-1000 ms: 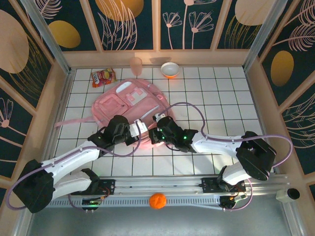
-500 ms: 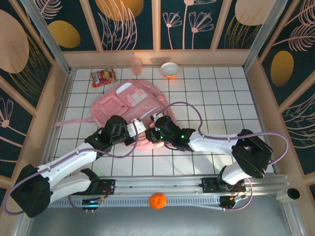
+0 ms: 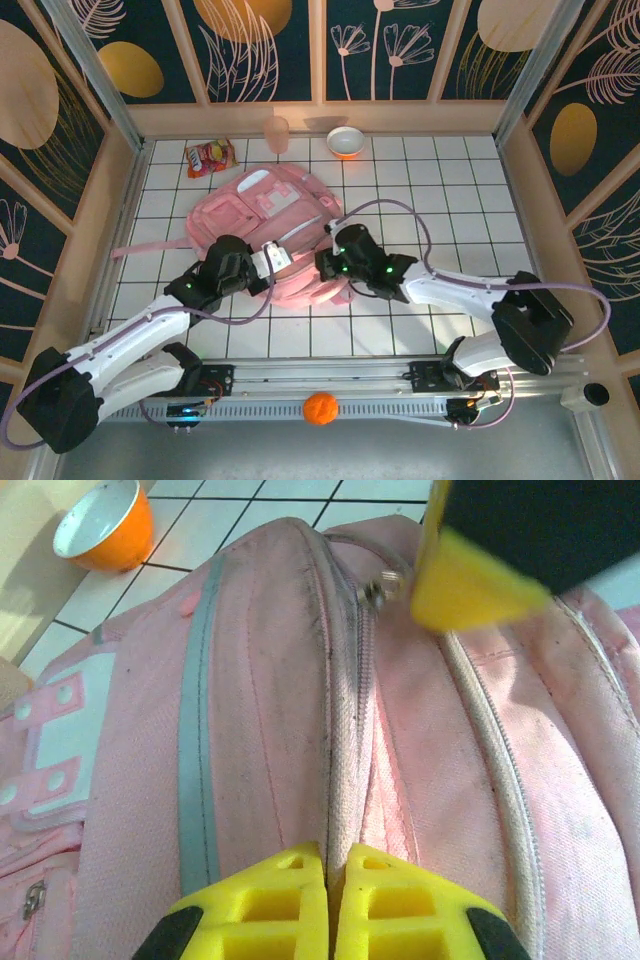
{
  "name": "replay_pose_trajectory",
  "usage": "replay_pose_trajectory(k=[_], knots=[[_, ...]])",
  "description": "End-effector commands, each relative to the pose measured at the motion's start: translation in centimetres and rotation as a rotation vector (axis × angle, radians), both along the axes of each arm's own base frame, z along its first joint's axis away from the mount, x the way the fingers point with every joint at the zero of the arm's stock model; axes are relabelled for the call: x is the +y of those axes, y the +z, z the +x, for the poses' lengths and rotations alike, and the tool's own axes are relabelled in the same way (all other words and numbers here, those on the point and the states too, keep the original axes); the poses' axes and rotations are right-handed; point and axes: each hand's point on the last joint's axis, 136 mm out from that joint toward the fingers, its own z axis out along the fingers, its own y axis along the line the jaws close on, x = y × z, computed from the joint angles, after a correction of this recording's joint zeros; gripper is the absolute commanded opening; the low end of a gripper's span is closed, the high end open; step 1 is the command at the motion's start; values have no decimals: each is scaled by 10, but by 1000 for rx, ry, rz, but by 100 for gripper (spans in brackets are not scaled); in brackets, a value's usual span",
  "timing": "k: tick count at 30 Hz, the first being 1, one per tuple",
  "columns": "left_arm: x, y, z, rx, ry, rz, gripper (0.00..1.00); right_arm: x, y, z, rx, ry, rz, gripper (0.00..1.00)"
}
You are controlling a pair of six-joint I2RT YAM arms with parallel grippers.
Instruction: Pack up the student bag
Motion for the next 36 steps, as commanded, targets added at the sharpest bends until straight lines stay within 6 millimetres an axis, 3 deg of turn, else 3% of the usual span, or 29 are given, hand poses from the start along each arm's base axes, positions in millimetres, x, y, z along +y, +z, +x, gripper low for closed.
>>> replay_pose_trajectory(k=[1, 7, 10, 17, 22, 32, 36], knots=[[23, -7, 3, -5, 68, 50, 0, -47, -19, 17, 12, -105, -88, 0], [24, -10, -1, 21, 51, 83, 3, -23, -9, 16, -4, -27, -46, 0], [16, 1, 1, 14, 24, 64, 33, -15, -4, 9, -8, -5, -19, 0], [-33, 37, 9, -43, -59, -49, 57, -8, -2, 5, -13, 13, -15, 0], [-51, 42, 30, -62, -22, -85, 61, -6, -1, 6, -15, 20, -18, 0], [-80, 11, 39, 3, -44, -67, 67, -3, 0, 4, -12, 23, -4, 0], [-85, 2, 49, 4, -10, -56, 62, -2, 1, 3, -14, 26, 1, 0]])
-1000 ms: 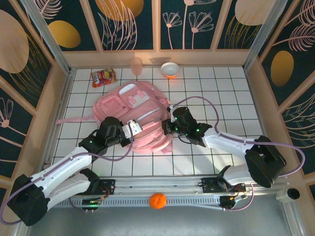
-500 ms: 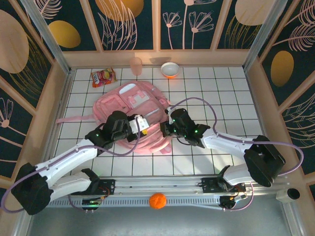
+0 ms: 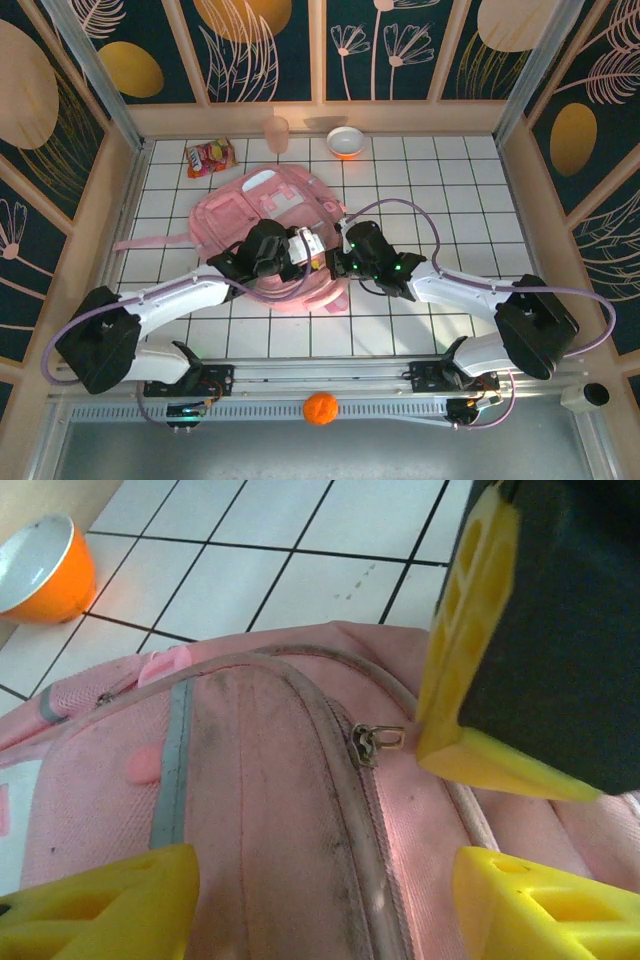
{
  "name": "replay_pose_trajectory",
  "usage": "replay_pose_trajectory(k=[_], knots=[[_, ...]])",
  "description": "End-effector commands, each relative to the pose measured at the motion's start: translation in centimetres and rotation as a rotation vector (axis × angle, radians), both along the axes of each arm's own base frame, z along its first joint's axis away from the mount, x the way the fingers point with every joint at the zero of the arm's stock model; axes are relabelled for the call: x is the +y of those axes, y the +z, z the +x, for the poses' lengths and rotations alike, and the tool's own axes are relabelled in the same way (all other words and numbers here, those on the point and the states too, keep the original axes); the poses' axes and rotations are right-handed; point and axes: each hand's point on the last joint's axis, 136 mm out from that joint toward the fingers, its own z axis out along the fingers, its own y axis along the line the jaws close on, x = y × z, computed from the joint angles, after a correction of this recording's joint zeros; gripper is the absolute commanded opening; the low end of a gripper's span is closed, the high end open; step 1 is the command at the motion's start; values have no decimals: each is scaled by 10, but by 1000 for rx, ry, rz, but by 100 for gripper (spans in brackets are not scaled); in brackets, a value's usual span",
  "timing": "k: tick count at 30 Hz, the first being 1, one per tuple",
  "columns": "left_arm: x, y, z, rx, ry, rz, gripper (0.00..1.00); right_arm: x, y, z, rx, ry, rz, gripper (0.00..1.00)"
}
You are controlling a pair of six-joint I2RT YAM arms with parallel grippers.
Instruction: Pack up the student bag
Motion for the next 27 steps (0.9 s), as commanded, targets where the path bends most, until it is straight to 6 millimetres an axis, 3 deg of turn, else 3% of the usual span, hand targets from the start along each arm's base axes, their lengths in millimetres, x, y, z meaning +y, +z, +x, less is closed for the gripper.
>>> replay_pose_trajectory(k=[1, 4, 6, 11, 15, 27], knots=[[-10, 16, 18, -50, 48, -53, 52, 8, 12, 1, -33, 13, 26, 0], [-8, 10, 22, -57, 72, -47, 14, 3, 13, 2, -41, -3, 25, 0], [-5, 5, 16, -53, 49, -19, 0, -5, 12, 5, -39, -31, 13, 0], [3, -2, -27, -54, -152, 31, 0, -40, -4, 21, -19, -128, -9, 0], [12, -1, -59, -56, -270, 32, 0, -56, -7, 33, -22, -175, 8, 0], [16, -3, -120, -42, -587, 37, 0, -55, 16, 77, -107, -166, 36, 0]])
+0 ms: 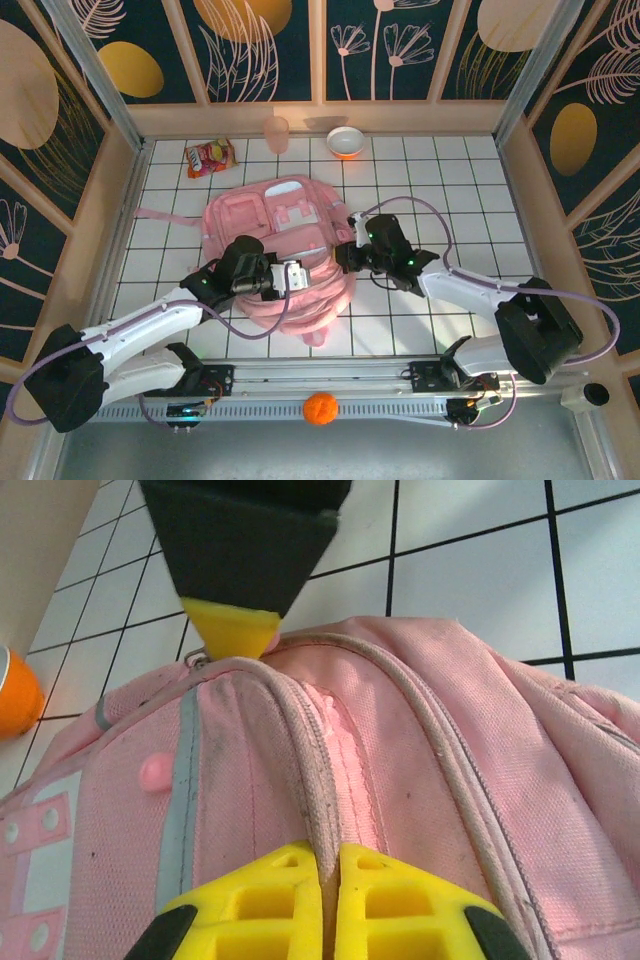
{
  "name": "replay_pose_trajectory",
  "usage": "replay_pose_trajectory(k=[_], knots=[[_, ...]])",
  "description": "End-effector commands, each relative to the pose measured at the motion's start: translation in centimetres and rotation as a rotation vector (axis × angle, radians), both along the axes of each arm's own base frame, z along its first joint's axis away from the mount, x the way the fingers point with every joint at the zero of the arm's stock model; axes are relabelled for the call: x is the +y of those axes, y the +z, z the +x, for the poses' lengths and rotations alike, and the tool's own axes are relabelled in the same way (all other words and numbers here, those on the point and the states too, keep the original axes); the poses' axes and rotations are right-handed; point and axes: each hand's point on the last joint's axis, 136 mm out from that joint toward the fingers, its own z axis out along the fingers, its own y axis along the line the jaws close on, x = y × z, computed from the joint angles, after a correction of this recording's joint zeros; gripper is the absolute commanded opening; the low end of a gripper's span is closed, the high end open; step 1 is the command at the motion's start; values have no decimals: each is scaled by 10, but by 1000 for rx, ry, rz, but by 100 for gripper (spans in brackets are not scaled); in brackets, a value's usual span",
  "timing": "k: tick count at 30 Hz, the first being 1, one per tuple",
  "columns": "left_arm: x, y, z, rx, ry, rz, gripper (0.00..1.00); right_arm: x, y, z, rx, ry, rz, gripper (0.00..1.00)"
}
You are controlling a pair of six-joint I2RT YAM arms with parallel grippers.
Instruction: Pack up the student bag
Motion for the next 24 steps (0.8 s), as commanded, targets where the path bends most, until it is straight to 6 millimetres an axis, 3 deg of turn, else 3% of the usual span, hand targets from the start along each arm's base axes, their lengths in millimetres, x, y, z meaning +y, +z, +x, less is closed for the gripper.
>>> replay_pose_trajectory(k=[1, 4, 9, 10, 13, 15, 18, 19, 21, 22, 24], knots=[[-4, -11, -53, 93, -250, 11, 0, -32, 17, 63, -132, -188, -49, 0], [-2, -14, -54, 91, -245, 16, 0, -29, 19, 73, -139, -170, -60, 0], [0, -5, -40, 99, -126, -32, 0, -34, 19, 68, -140, -168, -78, 0], [-1, 0, -38, 124, -92, -60, 4, -35, 19, 64, -130, -165, -78, 0], [-4, 27, -28, 226, 63, -226, 46, -30, 34, 45, -142, -106, -33, 34], [1, 52, -12, 298, 242, -391, 55, -36, 48, 39, -162, -121, -20, 43], [23, 78, 5, 369, 473, -570, 62, -46, 66, 39, -170, -154, -35, 51], [38, 83, 16, 379, 601, -634, 67, -47, 70, 40, -168, -158, -48, 53], [86, 85, 40, 385, 954, -777, 74, -46, 72, 45, -148, -156, -75, 54], [109, 84, 45, 384, 1100, -829, 73, -43, 70, 48, -128, -153, -87, 55], [135, 79, 47, 393, 1256, -872, 73, -34, 64, 53, -82, -141, -97, 55]])
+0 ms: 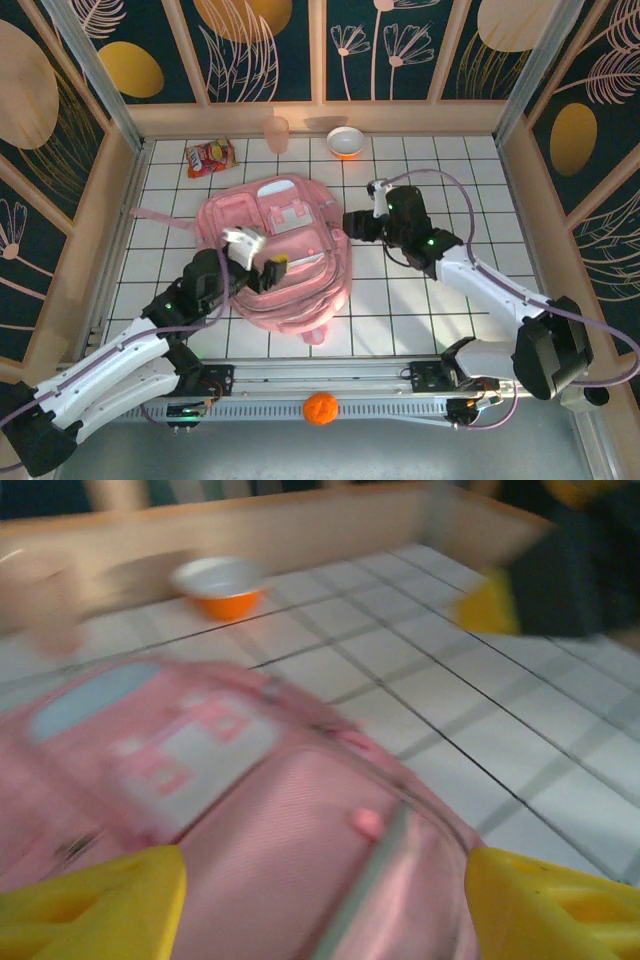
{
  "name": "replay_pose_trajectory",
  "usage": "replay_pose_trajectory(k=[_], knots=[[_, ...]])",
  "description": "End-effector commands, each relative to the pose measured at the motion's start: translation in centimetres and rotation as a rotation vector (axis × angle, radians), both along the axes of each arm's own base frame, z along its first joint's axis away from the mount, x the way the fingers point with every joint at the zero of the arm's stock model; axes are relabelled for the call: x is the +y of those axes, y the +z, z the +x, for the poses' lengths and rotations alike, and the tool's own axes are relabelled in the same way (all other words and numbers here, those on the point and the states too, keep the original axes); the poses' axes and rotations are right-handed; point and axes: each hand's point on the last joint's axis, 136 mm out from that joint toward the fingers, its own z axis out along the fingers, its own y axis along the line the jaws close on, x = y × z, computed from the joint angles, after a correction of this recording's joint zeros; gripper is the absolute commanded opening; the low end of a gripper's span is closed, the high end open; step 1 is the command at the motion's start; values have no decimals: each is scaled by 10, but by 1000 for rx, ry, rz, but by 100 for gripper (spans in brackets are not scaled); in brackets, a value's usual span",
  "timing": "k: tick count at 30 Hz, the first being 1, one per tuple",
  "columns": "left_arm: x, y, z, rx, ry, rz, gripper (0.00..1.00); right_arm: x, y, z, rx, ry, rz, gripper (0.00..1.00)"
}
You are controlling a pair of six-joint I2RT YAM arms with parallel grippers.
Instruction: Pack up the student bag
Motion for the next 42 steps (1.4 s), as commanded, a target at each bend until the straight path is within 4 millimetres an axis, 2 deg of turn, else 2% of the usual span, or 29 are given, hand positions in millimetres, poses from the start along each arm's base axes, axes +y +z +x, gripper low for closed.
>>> replay_pose_trajectory(k=[1, 5, 8, 12, 14, 17, 20, 22, 24, 27, 33, 36, 39, 42], knots=[[71, -9, 19, 154, 485, -185, 74, 6, -19, 6, 88, 1, -60, 55], [92, -35, 27, 271, 589, -238, 76, 32, -28, 20, 106, 48, 3, 55], [109, -52, 33, 313, 672, -248, 76, 40, -50, 31, 166, 29, -7, 55], [127, -65, 40, 326, 735, -299, 78, 41, -83, 36, 236, -10, -36, 55], [136, -76, 43, 345, 759, -335, 78, 40, -97, 35, 264, -17, -38, 54], [138, -98, 48, 381, 758, -375, 77, 40, -118, 28, 309, -17, -31, 54], [127, -122, 51, 431, 702, -367, 73, 34, -137, 19, 351, -35, -34, 53], [113, -135, 55, 454, 617, -312, 59, 29, -147, 9, 374, -46, -25, 49], [98, -144, 59, 494, 529, -271, 50, 22, -154, -1, 394, -63, -14, 47], [73, -154, 64, 557, 430, -257, 46, 8, -159, -14, 405, -108, 0, 46], [5, -138, 75, 514, 286, -209, 46, -33, -163, -41, 431, -229, -10, 47], [-19, -134, 77, 517, 259, -215, 47, -56, -168, -56, 455, -275, -41, 49], [-28, -128, 78, 506, 266, -217, 49, -86, -166, -53, 462, -331, -21, 51], [-22, -120, 84, 468, 294, -194, 54, -97, -149, -41, 438, -337, 23, 51]])
